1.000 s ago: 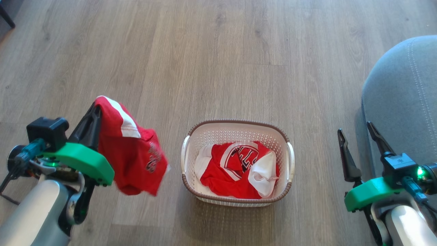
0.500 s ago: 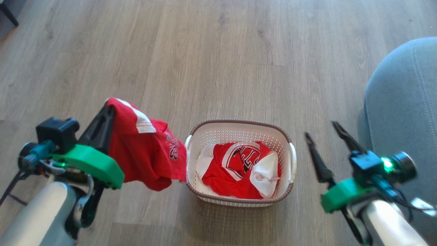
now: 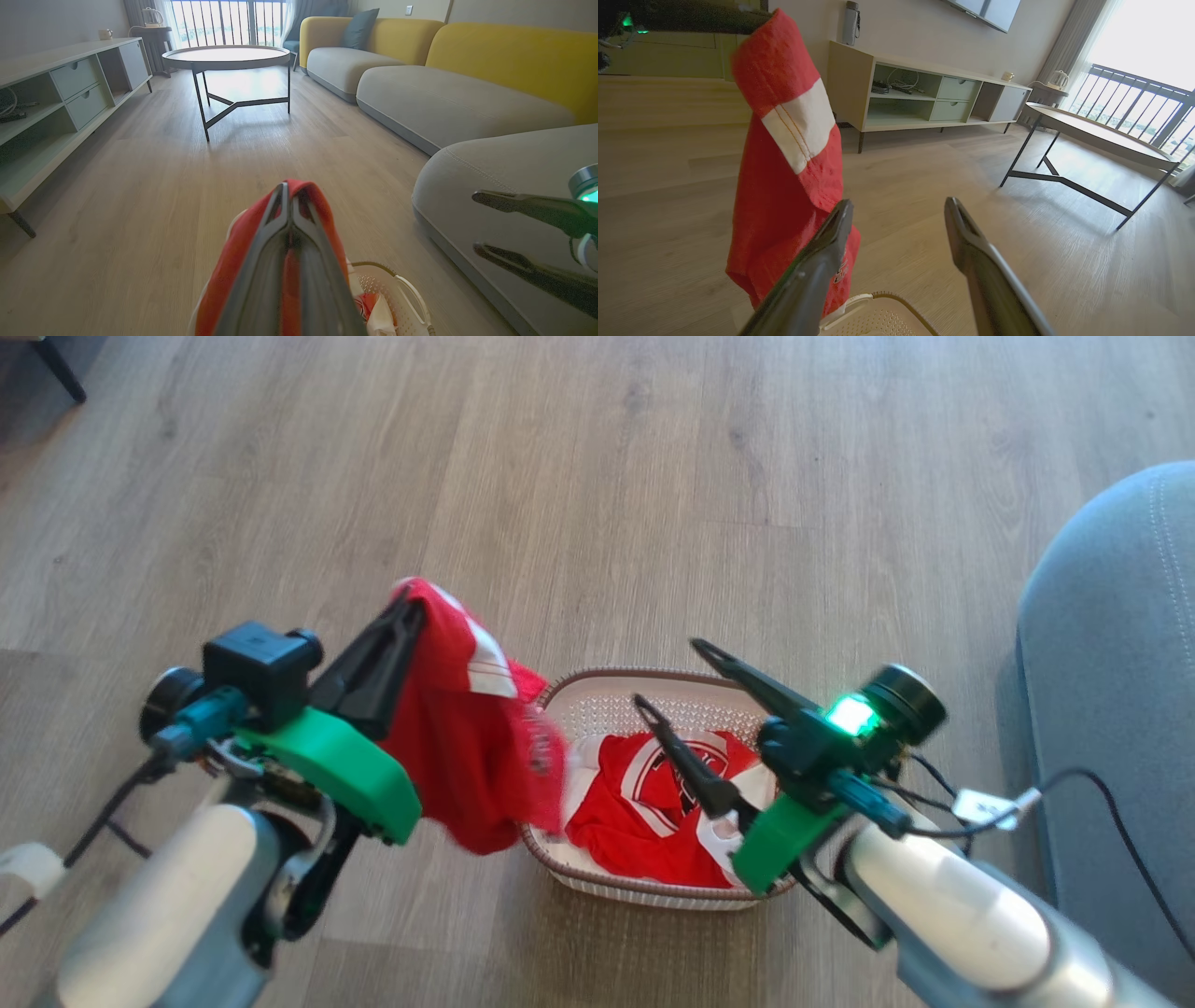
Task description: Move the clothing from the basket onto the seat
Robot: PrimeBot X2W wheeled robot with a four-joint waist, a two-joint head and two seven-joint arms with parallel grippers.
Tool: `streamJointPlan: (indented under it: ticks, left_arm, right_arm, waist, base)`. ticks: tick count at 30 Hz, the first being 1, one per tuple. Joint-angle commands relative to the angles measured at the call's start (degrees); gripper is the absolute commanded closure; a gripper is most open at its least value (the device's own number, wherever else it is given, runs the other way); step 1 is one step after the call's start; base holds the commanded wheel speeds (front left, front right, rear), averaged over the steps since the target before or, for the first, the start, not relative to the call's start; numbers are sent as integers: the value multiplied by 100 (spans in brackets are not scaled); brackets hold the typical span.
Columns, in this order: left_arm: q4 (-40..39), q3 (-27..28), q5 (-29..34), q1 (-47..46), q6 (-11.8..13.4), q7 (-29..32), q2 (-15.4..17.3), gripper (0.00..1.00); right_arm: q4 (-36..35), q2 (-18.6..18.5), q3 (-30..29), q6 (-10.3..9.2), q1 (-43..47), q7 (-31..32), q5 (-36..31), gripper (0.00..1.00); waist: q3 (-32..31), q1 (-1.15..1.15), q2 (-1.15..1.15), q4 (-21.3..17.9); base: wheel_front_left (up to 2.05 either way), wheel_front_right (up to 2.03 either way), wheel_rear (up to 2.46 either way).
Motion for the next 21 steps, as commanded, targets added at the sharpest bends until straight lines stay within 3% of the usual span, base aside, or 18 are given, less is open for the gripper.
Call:
streamJointPlan:
  ticks: [1,10,21]
  left_arm:
    - [-189,227,42,-393,-16,5,87,100]
    - [-307,-237,133,-470,-203,88,-200,100]
    - [-720,-712,244,-590,-365,270,-454,100]
  right_arm:
    - [-113,67,108,40,-234,-28,66,0]
    - [76,84,962,40,-969,-28,508,0]
    - [248,50,1118,40,-1099,-28,787,0]
  waist:
    - [-10,0,0,16]
    - [-82,0,0,118]
    - [-80,0,0,120]
  base:
    - [0,0,0]
    - [0,0,0]
    - [0,0,0]
